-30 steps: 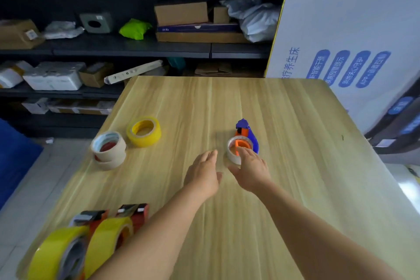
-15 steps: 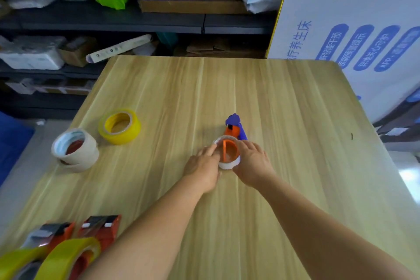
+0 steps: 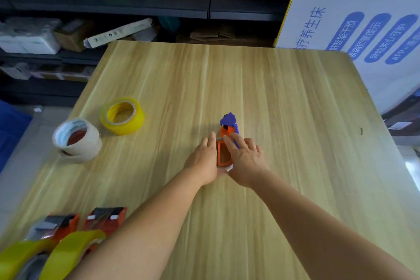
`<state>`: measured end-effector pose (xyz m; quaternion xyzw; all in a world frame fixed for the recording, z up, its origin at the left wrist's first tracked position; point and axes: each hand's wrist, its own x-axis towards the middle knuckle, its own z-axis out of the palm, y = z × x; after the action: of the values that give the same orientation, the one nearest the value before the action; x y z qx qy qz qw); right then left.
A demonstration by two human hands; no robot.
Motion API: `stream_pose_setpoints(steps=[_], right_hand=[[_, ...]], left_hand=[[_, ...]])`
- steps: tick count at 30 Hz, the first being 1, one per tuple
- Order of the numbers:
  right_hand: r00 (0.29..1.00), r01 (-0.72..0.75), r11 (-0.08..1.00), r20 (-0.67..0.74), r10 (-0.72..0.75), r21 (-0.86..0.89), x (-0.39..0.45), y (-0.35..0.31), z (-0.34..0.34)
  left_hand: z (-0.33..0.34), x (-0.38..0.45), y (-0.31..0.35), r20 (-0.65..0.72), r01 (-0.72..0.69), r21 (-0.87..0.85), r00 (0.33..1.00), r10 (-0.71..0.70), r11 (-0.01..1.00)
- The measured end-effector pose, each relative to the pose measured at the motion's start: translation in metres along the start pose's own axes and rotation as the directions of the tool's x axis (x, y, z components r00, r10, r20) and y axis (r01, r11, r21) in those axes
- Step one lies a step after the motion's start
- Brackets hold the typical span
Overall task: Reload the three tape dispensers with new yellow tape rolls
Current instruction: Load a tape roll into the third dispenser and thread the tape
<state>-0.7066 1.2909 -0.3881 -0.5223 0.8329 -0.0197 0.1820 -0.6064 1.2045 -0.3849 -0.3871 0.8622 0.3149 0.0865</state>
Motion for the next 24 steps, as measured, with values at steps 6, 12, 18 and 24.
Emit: stream_pose_setpoints(steps=[6,12,18,24], right_hand=[[1.0,-0.013,0.998,0.014,0.012,0.063,-0.006,-0.005,0.0],[1.0,0.001,0.989,-0.01,0.0,0.148,-0.004,-0.005,-0.009],[0.993,0.07,0.979,-0.109,-0.05,0.191,-0.002,-0.012,-0.025],[0.997,0.083,0.957,-0.019,-0.081,0.276,0.01,-0.056,-0.035]], left_hand=[[-0.004,0.0,-0.009,-0.042,-0.026,-0.151,0.999,0.02,0.988],[-0.007,-0.002,-0.017,0.012,-0.036,-0.259,0.999,0.041,0.965],[-0.023,-0.009,-0.023,-0.01,-0.005,-0.572,1.0,0.0,0.82],[-0.047,-0.02,-0.045,-0.222,-0.014,-0.386,0.972,-0.078,0.923]])
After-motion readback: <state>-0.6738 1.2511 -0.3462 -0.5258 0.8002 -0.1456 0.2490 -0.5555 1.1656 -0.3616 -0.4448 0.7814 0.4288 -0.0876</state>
